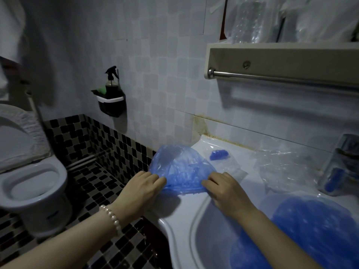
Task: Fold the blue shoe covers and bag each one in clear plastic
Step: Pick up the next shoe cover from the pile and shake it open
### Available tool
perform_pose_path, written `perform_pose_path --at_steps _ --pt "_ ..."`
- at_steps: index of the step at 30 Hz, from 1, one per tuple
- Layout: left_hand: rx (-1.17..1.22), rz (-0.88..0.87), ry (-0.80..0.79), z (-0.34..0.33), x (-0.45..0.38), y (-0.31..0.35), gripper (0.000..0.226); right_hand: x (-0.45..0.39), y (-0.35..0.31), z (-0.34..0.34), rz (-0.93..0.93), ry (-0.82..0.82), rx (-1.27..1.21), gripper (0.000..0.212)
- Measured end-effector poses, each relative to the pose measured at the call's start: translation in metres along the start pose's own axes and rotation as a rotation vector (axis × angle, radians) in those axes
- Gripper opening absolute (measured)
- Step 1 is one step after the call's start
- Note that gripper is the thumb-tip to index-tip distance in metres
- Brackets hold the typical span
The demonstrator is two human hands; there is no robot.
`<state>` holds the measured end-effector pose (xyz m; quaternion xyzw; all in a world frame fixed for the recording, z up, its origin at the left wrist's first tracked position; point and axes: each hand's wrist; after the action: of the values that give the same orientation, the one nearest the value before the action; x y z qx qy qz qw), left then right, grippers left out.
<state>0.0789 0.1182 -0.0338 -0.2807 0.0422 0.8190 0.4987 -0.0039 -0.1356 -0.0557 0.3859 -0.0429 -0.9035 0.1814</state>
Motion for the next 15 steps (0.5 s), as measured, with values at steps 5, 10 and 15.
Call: perform_pose_path --at_steps 5,10,15 --pt "0.005 -0.032 -0.126 0.004 0.0 -0.004 0.03 0.003 0.002 0.0 -0.021 -0.049 -0.049 0.059" --pt "0.04 0.017 -0.235 0.01 -0.002 -0.007 0.007 0.0 0.007 0.0 -0.066 -0.213 0.019 0.032" --pt "0.122 0.091 -0.325 0.016 -0.007 -0.001 0.021 0.001 0.008 0.0 -0.152 -0.279 -0.018 0.026"
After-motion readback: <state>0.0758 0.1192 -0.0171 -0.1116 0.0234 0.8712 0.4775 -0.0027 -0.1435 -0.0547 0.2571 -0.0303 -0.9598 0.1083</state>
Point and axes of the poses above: each hand's wrist, its own x-axis away from the middle knuckle, its own z-axis out of the back of the hand, y = z × x, and after that the axes turned 1 degree about z, right-handed
